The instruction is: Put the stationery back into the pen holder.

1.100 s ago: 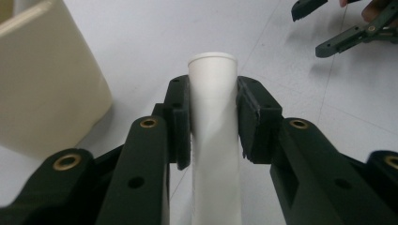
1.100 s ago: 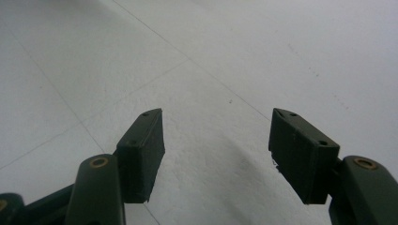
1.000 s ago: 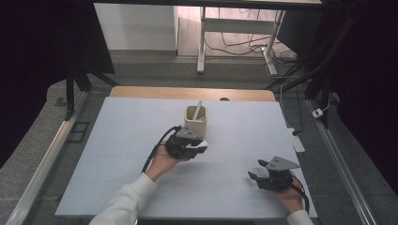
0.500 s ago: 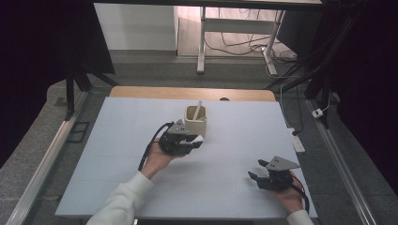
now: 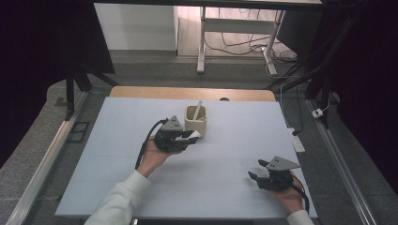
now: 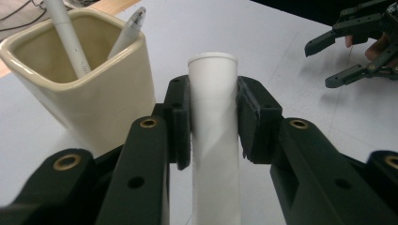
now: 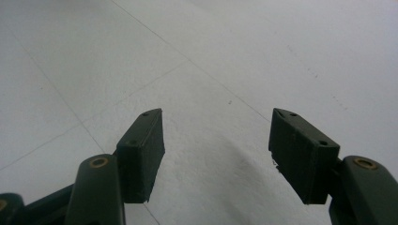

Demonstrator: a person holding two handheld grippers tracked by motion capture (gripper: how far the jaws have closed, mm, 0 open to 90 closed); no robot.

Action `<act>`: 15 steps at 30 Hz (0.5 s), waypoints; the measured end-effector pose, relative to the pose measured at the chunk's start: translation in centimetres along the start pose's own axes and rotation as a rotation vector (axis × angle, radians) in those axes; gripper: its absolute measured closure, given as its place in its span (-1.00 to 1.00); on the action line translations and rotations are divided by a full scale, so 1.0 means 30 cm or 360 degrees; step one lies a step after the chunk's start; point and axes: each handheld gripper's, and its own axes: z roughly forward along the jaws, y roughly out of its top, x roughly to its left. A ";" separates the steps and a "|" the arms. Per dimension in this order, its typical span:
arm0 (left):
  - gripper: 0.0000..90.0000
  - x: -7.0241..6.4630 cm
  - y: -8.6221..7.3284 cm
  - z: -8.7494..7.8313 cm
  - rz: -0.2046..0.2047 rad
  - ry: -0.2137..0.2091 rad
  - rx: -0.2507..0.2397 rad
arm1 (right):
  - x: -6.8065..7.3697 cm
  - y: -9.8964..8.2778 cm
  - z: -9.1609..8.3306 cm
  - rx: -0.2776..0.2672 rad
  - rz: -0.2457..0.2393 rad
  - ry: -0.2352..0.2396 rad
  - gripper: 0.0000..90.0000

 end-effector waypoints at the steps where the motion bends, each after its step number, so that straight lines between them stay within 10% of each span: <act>1: 0.48 0.001 0.000 -0.002 -0.0002 0.0001 -0.0003 | 0.000 0.000 0.000 0.0000 0.0000 0.0001 -0.21; 15: 0.48 0.031 0.001 -0.036 -0.0027 0.0038 -0.0050 | 0.001 0.000 -0.001 0.0001 0.0002 0.0001 -0.21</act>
